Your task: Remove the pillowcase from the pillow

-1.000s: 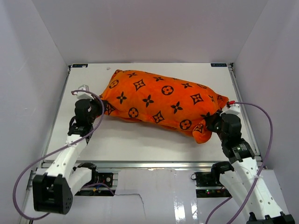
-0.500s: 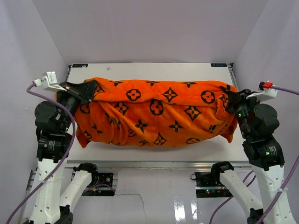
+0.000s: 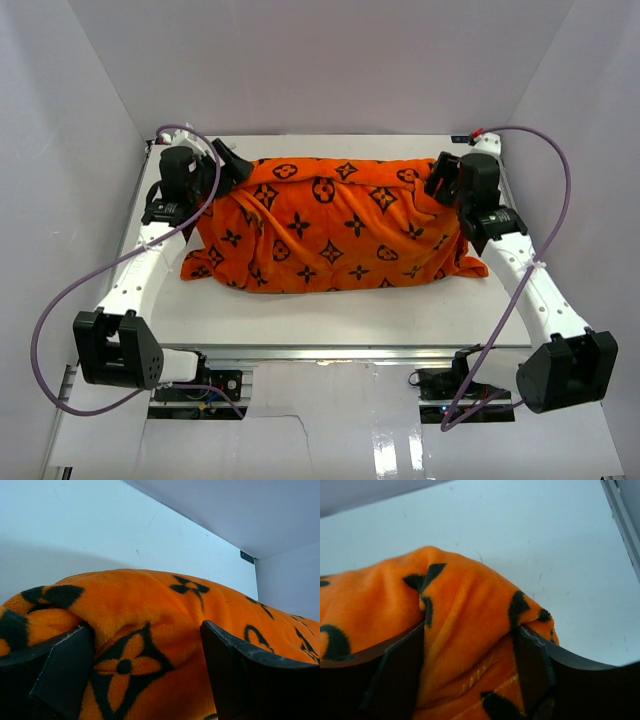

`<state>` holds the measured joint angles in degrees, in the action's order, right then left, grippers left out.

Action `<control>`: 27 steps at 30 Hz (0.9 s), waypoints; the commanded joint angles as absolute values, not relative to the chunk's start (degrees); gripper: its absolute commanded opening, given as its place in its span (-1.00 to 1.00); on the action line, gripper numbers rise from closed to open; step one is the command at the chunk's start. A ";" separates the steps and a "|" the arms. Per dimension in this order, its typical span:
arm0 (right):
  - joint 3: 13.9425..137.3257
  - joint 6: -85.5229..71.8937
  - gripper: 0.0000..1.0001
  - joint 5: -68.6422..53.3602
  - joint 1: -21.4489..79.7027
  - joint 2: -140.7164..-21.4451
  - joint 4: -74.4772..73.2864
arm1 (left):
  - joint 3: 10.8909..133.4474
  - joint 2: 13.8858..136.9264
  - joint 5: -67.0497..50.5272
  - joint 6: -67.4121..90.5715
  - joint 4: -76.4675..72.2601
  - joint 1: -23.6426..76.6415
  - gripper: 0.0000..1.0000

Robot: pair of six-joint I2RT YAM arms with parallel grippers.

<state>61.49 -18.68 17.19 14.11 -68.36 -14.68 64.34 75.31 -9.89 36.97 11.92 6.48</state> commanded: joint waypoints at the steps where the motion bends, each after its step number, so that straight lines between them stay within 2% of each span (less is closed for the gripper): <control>1: 67.39 -15.56 0.51 14.94 14.33 -69.78 -14.32 | 68.02 74.62 -10.65 33.40 18.80 6.85 0.87; 3: 69.77 -15.29 0.70 15.47 13.89 -70.05 -15.29 | 72.49 72.96 -7.93 32.26 22.92 6.86 0.94; 5: 73.81 -15.03 0.77 15.12 13.36 -70.48 -17.04 | 78.18 71.46 -2.65 30.51 28.28 7.03 0.96; 8: 78.74 -15.12 0.79 14.68 13.01 -71.37 -19.85 | 84.35 69.53 2.10 28.31 33.39 7.03 0.96; 13: 80.42 -13.28 0.81 11.69 13.01 -69.97 -21.61 | 87.36 66.98 0.09 26.02 38.56 7.03 0.96; 22: 72.43 -14.50 0.80 5.19 13.01 -57.32 -18.46 | 68.40 56.69 -5.53 25.84 34.29 7.03 0.96; 26: 67.87 -16.25 0.78 0.63 13.01 -53.62 -16.27 | 58.30 55.64 -15.89 28.64 25.69 7.03 0.90; 27: 65.94 -17.04 0.78 -4.26 13.01 -52.74 -15.13 | 55.92 55.37 -17.30 29.44 23.66 7.03 0.87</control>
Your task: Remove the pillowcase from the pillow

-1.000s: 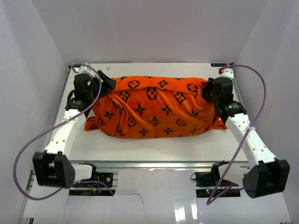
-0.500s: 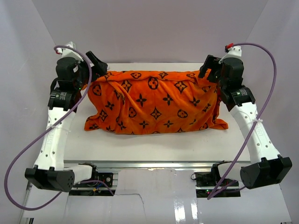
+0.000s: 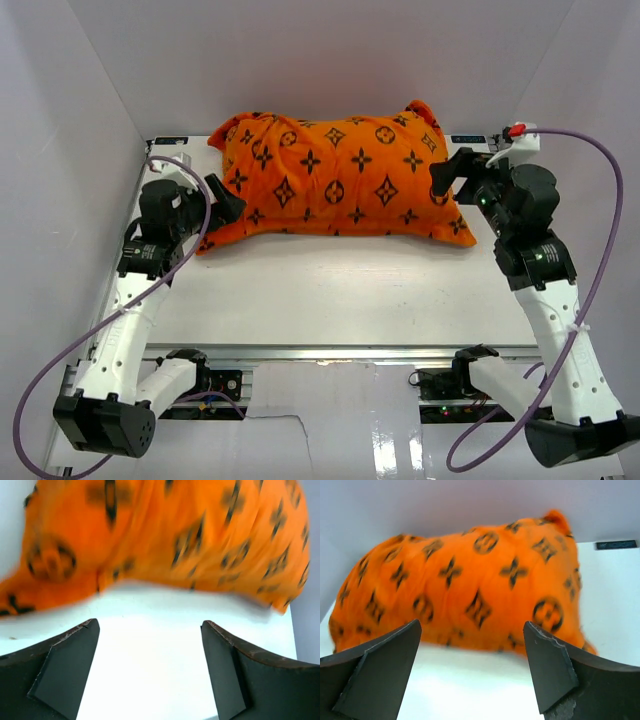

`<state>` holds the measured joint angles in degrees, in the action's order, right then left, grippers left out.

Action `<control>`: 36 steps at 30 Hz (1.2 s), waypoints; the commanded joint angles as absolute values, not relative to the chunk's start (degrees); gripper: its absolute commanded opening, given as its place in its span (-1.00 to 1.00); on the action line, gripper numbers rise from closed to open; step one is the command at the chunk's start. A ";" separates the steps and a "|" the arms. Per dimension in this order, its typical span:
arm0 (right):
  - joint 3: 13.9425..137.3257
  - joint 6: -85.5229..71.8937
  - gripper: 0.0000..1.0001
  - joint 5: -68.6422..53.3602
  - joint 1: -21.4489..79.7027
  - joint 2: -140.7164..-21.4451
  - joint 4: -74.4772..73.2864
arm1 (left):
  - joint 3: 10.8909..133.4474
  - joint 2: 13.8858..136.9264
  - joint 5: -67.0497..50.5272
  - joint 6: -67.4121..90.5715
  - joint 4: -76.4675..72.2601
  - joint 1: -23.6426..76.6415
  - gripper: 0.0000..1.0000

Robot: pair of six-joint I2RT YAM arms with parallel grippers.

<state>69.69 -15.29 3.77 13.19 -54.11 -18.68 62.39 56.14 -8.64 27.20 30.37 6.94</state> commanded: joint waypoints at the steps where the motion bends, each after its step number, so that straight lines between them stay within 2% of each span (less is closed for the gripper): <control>1: 60.96 -17.66 0.77 -6.39 13.01 -50.91 -13.73 | 53.98 55.28 -18.01 30.14 20.42 7.03 0.85; 8: 41.34 -22.15 0.76 -12.65 13.45 -47.11 -3.44 | 46.85 60.46 -15.91 30.76 15.21 7.21 0.85; 17: 27.80 -25.40 0.75 -17.04 15.82 -42.63 2.72 | 45.62 63.72 -14.41 31.99 8.71 8.17 0.82; 25: 25.13 -24.44 0.75 -18.63 16.35 -35.51 2.56 | 47.02 72.84 -13.80 33.05 1.67 10.10 0.81; 28: 26.63 -23.64 0.75 -18.63 16.35 -34.72 0.54 | 49.38 78.20 -13.27 32.61 0.88 12.99 0.73; 31: 27.33 -22.68 0.74 -18.37 16.35 -34.72 0.09 | 52.28 81.55 -12.66 31.47 0.70 18.34 0.20; 33: 27.77 -21.98 0.74 -18.28 16.35 -34.72 -0.09 | 53.95 83.58 -10.21 31.03 0.44 23.61 -0.28; 36: 28.21 -21.53 0.74 -18.11 16.35 -34.72 -2.63 | 54.93 85.16 -9.40 31.46 0.27 28.46 -0.58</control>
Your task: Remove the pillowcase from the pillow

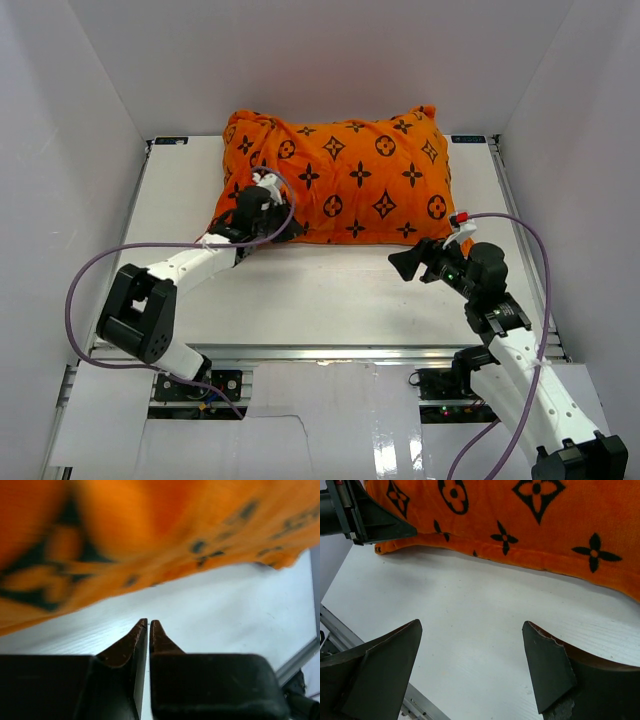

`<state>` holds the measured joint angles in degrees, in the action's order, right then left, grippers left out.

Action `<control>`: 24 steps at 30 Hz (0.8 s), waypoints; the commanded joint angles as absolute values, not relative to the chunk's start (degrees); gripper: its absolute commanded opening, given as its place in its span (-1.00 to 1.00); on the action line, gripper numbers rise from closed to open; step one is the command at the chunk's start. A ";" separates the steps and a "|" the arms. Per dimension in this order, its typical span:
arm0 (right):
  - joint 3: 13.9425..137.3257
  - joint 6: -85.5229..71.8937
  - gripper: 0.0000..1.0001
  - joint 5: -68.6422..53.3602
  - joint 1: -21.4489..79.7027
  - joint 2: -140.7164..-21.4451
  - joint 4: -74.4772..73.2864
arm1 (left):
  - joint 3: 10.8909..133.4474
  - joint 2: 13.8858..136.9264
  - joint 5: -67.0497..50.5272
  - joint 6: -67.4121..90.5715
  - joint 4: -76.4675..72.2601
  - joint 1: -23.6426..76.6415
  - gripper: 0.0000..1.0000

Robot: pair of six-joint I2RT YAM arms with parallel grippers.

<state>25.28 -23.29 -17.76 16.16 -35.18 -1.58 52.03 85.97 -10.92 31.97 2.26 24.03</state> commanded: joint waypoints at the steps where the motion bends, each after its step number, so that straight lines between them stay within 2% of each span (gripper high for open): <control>1: 28.47 -21.36 0.73 -17.84 16.35 -34.72 -3.07 | 54.93 85.34 -9.32 32.16 -2.17 31.87 -0.68; 4: 28.83 -21.01 0.73 -17.23 16.35 -34.37 -4.39 | 55.46 85.78 -6.00 32.43 -2.90 39.51 -0.86; 6: 28.83 -21.01 0.73 -17.23 16.35 -33.66 -4.66 | 56.77 85.52 -4.23 31.12 -2.64 43.05 -0.86; 7: 28.92 -21.01 0.73 -17.40 16.35 -33.23 -4.83 | 57.56 85.26 -1.52 30.77 -0.03 45.15 -0.76; 9: 29.18 -21.01 0.73 -17.58 16.35 -32.70 -5.79 | 60.02 83.16 3.31 31.46 4.82 45.35 -0.44; 10: 29.27 -20.83 0.73 -17.67 16.35 -32.09 -6.15 | 60.46 82.10 6.73 31.38 8.66 45.35 -0.21; 11: 29.53 -20.83 0.73 -17.58 16.35 -31.65 -6.50 | 60.90 80.96 16.08 31.29 10.62 45.18 0.27; 12: 29.62 -20.83 0.73 -17.49 16.35 -31.29 -7.11 | 60.82 79.82 20.09 31.38 12.72 43.87 0.46; 14: 29.71 -20.74 0.73 -17.23 16.35 -30.06 -7.38 | 59.86 76.65 22.85 31.46 16.43 40.71 0.62; 18: 30.41 -20.92 0.73 -17.31 16.35 -28.74 -8.26 | 52.49 72.51 18.03 31.47 14.77 27.81 0.62; 24: 31.37 -20.40 0.73 -17.93 16.35 -27.16 -9.23 | 52.64 76.63 16.08 26.37 11.25 21.80 0.62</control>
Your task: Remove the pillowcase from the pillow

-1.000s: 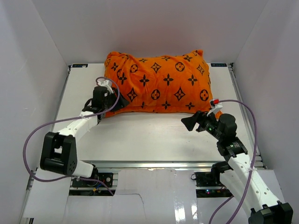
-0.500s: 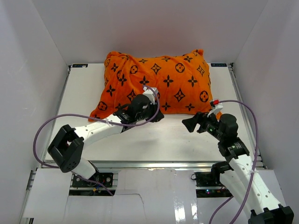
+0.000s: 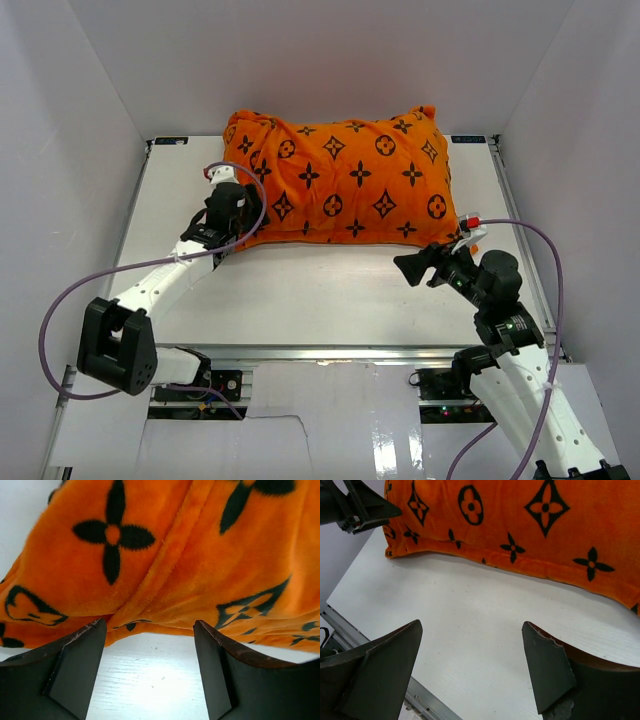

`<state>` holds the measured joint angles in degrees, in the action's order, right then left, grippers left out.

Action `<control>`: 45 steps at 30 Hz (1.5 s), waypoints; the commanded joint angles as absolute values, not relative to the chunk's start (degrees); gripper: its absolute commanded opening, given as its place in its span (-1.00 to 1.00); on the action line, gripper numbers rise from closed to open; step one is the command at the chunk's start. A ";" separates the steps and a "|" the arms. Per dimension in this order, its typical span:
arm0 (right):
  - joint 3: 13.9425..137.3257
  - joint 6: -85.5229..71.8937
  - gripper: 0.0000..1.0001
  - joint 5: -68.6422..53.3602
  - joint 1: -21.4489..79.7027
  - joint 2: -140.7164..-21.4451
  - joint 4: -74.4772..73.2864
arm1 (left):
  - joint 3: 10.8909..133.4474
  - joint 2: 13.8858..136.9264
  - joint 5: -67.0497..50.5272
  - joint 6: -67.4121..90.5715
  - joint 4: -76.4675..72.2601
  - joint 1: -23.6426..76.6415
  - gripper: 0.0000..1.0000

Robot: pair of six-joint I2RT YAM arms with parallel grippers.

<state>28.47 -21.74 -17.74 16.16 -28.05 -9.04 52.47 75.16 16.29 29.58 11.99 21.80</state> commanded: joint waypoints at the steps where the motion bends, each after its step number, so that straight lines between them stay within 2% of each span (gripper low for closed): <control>1: 31.46 -20.13 0.73 -17.84 16.26 -26.81 -9.49 | 53.17 77.42 15.91 25.58 10.12 21.36 0.62; 5: 31.73 -18.99 0.73 -17.32 16.35 -26.54 -10.55 | 54.75 84.26 11.78 24.17 6.68 19.34 0.61; 6: 31.73 -18.72 0.73 -17.23 16.26 -26.54 -10.55 | 55.45 85.77 11.52 23.73 6.51 19.42 0.51; 7: 31.82 -18.63 0.73 -17.31 16.35 -26.54 -10.55 | 56.68 87.26 11.08 23.21 6.50 19.42 0.33; 9: 31.82 -18.20 0.73 -17.40 16.35 -26.46 -10.98 | 57.22 90.51 9.59 23.20 6.33 19.34 -0.17; 10: 31.90 -18.19 0.73 -17.49 16.35 -26.46 -11.16 | 56.87 90.96 7.06 23.90 6.07 19.42 -0.60; 13: 32.17 -18.37 0.73 -17.49 16.35 -25.93 -11.25 | 54.50 89.66 1.34 25.65 2.38 21.26 -1.00; 16: 32.43 -18.81 0.73 -17.75 16.35 -24.96 -11.60 | 51.77 86.49 2.88 27.77 -1.04 29.59 -1.00; 19: 31.82 -19.07 0.73 -15.30 16.35 -23.47 -12.13 | 52.38 85.69 4.22 29.97 -2.37 43.01 -1.00; 24: 31.64 -19.07 0.73 -13.53 16.35 -23.38 -12.04 | 58.95 89.73 6.33 31.37 -3.08 56.41 -1.00; 25: 31.81 -19.16 0.73 -13.54 16.35 -23.64 -11.95 | 60.02 90.69 5.98 31.46 -3.16 58.08 -0.99; 26: 32.08 -19.25 0.73 -13.62 16.35 -24.16 -11.95 | 60.99 92.70 4.67 31.29 -3.25 60.71 -0.88; 27: 32.43 -19.16 0.73 -13.54 16.35 -24.34 -11.87 | 63.35 93.59 3.61 29.98 -2.90 61.86 -0.28; 28: 32.69 -19.07 0.73 -13.45 16.35 -24.52 -11.87 | 64.24 94.39 2.73 29.62 -2.38 62.83 0.02; 31: 34.10 -17.50 0.73 -12.75 16.35 -25.84 -11.95 | 63.38 93.79 3.07 30.23 -1.58 64.69 0.39; 32: 34.71 -17.06 0.73 -12.22 16.35 -26.97 -12.21 | 62.50 91.43 3.77 30.50 -1.58 64.69 0.46; 36: 38.66 -14.51 0.66 -12.65 16.35 -30.58 -12.66 | 59.07 83.53 9.57 31.64 2.61 64.69 0.95; 40: 40.86 -13.71 0.60 -13.80 16.35 -34.71 -10.47 | 56.09 74.13 15.26 32.86 9.04 64.77 0.96; 45: 42.36 -13.36 0.57 -18.98 16.44 -43.84 -8.00 | 42.75 61.37 23.64 38.22 11.60 64.60 0.96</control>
